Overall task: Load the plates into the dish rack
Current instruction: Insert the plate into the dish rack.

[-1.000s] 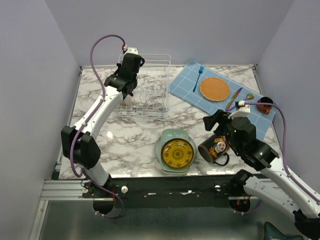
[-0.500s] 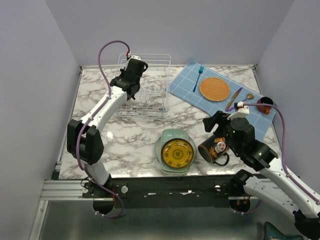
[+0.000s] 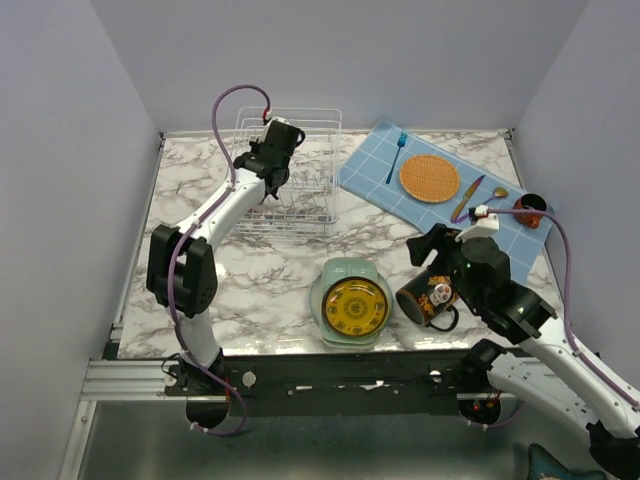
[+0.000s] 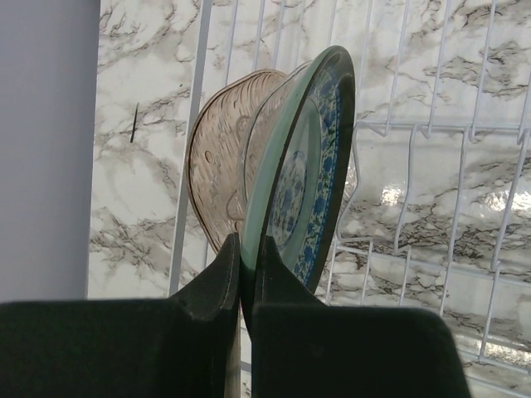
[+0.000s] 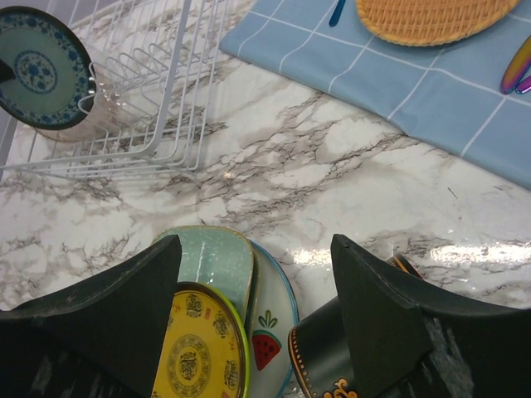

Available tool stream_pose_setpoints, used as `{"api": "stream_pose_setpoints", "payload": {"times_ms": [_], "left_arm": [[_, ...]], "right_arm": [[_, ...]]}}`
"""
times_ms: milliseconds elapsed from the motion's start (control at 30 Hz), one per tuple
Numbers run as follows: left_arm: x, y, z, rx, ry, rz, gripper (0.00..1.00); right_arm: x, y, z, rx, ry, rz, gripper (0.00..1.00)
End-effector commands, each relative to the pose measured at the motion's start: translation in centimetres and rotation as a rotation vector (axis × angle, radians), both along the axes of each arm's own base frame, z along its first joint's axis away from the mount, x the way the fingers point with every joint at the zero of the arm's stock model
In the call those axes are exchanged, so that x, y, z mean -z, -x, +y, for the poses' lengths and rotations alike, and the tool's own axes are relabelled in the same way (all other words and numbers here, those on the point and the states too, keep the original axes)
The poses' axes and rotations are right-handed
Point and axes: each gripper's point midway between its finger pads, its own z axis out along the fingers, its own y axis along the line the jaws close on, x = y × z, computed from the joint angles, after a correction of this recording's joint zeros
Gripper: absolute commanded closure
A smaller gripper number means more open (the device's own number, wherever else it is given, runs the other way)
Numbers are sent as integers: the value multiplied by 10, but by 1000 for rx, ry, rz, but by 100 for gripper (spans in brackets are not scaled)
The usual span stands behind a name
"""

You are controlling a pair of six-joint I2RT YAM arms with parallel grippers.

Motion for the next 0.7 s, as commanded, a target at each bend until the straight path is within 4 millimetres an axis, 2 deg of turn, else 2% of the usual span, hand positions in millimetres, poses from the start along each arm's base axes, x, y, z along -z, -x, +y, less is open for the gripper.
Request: {"api": "stream_pose_setpoints", "payload": {"times_ms": [0, 267, 667], "left_arm": [[-8, -8, -1, -23, -13, -24, 100], [14, -8, -5, -21, -25, 53, 100], [30, -1, -6, -19, -22, 98, 100]], "right_arm": [[8, 3, -2, 0, 14, 18, 19], [8, 4, -4, 6, 20, 19, 19], [9, 4, -3, 4, 19, 22, 18]]}}
